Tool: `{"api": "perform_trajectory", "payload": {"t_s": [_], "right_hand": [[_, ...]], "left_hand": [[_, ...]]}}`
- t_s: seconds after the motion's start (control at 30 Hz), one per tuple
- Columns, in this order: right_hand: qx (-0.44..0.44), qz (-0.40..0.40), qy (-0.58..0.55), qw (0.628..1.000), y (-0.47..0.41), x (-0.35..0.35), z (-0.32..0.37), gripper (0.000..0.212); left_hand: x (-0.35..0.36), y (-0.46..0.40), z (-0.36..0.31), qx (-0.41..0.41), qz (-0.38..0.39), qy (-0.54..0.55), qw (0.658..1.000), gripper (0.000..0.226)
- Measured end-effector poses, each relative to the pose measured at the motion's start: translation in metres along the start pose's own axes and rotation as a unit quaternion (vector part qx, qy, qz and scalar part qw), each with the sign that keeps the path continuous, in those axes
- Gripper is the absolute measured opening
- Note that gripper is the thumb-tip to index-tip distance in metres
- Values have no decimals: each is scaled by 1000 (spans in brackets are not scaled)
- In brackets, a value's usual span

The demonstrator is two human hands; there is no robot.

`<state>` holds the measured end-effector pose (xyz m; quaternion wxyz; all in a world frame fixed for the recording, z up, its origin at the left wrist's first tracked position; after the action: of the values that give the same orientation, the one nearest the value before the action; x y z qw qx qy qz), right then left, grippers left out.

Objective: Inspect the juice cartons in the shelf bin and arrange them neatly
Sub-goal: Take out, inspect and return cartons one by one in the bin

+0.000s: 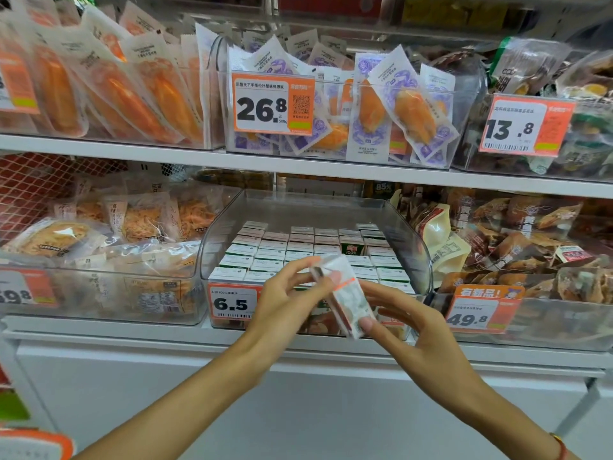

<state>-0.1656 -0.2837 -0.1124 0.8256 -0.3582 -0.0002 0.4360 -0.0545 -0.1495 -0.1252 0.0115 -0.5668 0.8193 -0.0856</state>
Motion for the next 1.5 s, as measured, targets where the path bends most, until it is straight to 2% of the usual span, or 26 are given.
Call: {"api": "perform_trajectory", "payload": {"t_s": [0.17,0.37,0.5,0.57,0.77,0.87,1.0,1.17,1.27,1.37,1.5], "right_hand": [[-12,31,-3,999,4,9,8,44],[21,-13,-42,999,-2,2,10,27],[116,-53,-98,987,-5,-5,5,13],[178,-55,-111,976,-3,-6,-1,14],[293,-57,-108,948,6,-6,-20,23],[320,-67,-113,938,7,-11,-24,28],[341,-67,-117,931,8,-11,-25,32],[311,-67,-87,944,6,-7,-20,46],[338,-76,-117,931,8,-8,-22,44],[370,-66,-139,916,10,-5,-26,42],[378,-57,-157,911,10,-3,-27,49]], "left_hand": [[-1,-2,17,-145,25,87,985,32],[5,7,36,-286,73,87,951,52],[8,14,42,-322,147,29,935,76],[8,16,45,-324,172,-10,930,83],[4,14,49,-299,148,-60,941,85],[4,12,45,-277,134,-57,950,74],[3,7,37,-228,83,-51,969,53],[-1,-1,22,-76,-16,-72,994,35],[-4,-4,11,-15,-49,-61,997,30],[-6,-4,4,10,-55,-58,997,21],[-4,-4,4,10,-45,-66,997,20]]}}
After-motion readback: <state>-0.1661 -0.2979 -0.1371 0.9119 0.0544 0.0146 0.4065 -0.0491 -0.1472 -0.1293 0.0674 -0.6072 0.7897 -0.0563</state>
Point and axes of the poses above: each hand's wrist, its own y-axis away from the middle knuckle, its own x-axis out of the palm, z = x × y, the point moved 7 cm from there along -y, towards the middle knuckle, and after that the axes turned 13 degrees about -z, right-handed, at the moved point
